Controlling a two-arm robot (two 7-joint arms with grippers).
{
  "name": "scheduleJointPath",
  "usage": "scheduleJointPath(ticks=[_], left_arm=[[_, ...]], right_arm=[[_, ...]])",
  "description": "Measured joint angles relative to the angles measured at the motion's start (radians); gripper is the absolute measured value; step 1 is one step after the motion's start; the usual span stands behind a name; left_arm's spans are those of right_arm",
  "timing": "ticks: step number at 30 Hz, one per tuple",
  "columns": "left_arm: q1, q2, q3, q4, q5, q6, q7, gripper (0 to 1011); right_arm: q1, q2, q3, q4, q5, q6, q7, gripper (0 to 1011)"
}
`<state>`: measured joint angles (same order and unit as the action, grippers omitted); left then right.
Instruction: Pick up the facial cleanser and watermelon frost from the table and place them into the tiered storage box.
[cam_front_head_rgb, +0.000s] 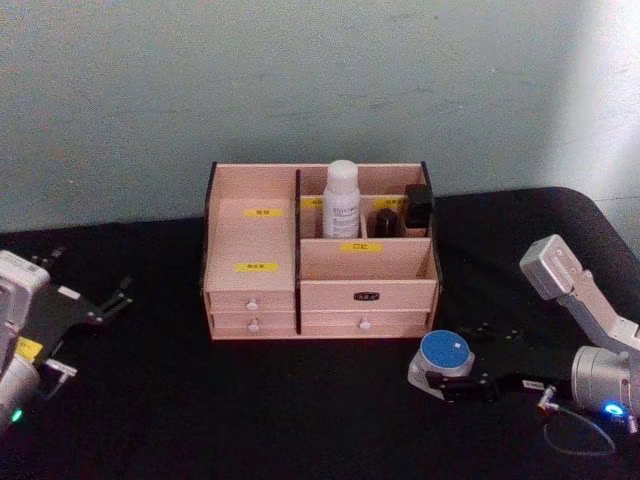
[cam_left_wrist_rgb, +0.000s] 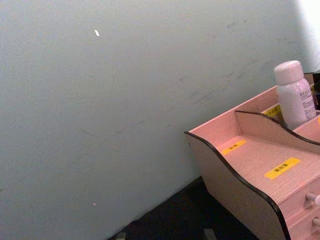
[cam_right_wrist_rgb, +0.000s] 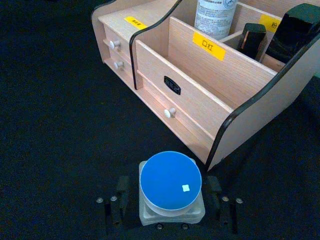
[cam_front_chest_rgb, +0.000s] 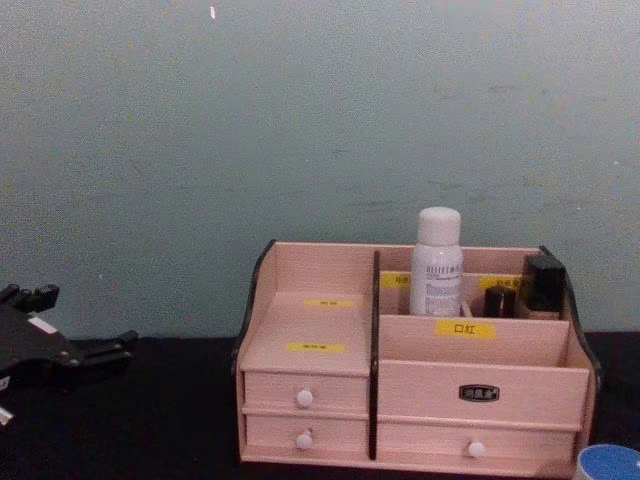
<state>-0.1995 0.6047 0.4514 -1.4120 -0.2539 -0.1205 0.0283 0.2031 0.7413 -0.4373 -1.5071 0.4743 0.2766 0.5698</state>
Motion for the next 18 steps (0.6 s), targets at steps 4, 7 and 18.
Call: scheduleJointPath(ticks=[4, 7, 18], left_arm=[[0.0, 0.0, 0.0, 0.0, 0.0, 0.0, 0.0, 1001], [0.0, 0.0, 0.0, 0.0, 0.0, 0.0, 0.0, 1001], [0.0, 0.0, 0.0, 0.0, 0.0, 0.0, 0.0, 1001]], right_arm=[[0.0, 0.0, 0.0, 0.0, 0.0, 0.0, 0.0, 928], [-0.001, 0.0, 0.001, 0.0, 0.0, 0.0, 0.0, 860], [-0.001, 0.0, 0.001, -0.001, 0.0, -0.001, 0.0, 712]])
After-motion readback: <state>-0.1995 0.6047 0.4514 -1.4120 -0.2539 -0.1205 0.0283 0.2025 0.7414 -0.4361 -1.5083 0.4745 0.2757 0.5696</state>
